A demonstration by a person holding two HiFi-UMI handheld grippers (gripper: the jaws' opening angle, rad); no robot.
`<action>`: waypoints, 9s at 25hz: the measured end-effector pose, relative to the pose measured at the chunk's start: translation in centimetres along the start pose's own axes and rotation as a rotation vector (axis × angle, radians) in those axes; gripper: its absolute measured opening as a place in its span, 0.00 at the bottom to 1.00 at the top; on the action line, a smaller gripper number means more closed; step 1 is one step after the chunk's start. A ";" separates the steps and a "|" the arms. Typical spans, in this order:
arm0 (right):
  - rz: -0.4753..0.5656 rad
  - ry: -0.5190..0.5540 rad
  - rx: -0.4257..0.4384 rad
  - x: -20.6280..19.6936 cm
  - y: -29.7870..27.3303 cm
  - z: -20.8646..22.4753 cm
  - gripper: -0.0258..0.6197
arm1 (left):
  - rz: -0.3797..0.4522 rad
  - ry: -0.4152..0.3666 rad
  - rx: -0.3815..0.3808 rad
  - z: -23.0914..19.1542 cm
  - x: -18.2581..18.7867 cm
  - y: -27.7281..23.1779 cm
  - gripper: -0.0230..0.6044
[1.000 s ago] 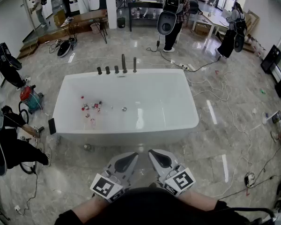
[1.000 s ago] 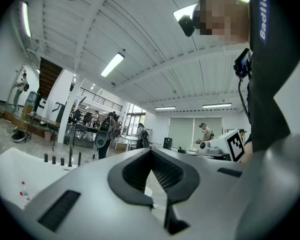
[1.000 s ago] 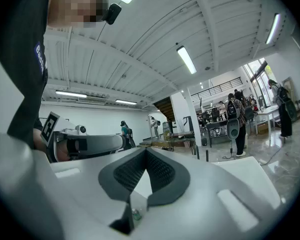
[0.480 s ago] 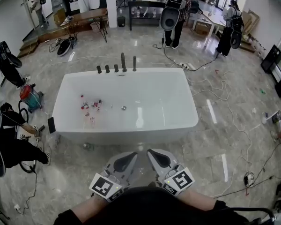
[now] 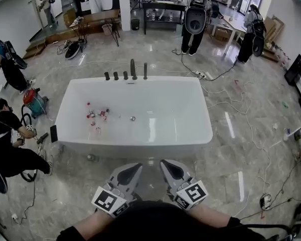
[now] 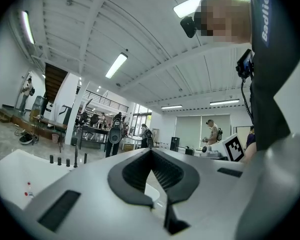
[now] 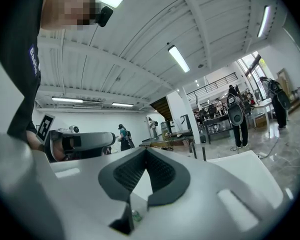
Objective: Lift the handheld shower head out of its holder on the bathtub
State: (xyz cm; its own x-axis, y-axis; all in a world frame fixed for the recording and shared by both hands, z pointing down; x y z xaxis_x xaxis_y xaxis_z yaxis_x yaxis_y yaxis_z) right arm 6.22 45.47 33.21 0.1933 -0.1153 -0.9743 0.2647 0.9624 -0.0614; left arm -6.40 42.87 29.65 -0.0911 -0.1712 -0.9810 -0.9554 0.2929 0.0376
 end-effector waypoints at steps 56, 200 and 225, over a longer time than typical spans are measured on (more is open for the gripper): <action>-0.146 0.124 -0.162 -7.9 -61.4 30.9 0.16 | -0.044 0.095 0.060 -50.4 -4.0 -20.7 0.04; -0.069 0.282 -0.085 -2.7 -41.6 17.4 0.23 | -0.070 0.095 -0.071 -42.0 -1.0 -19.2 0.04; -0.065 0.260 -0.086 -1.5 -42.6 18.1 0.23 | -0.064 0.111 -0.045 -41.6 -1.0 -18.8 0.04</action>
State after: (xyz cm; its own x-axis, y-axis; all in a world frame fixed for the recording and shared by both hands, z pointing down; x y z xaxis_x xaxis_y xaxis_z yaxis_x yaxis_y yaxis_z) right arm 11.70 0.19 41.25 -0.0736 -0.1206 -0.9900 0.1857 0.9736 -0.1324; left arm -0.04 -1.60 37.83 -0.0579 -0.2917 -0.9548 -0.9717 0.2360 -0.0131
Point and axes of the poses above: the fingertips, and each gripper's own axes: y backward along the fingers, z to its right, x out of its top, the point moved 4 cm from there along y, backward along the fingers, and after that the axes turned 13 degrees about -x, right-handed, at the moved point
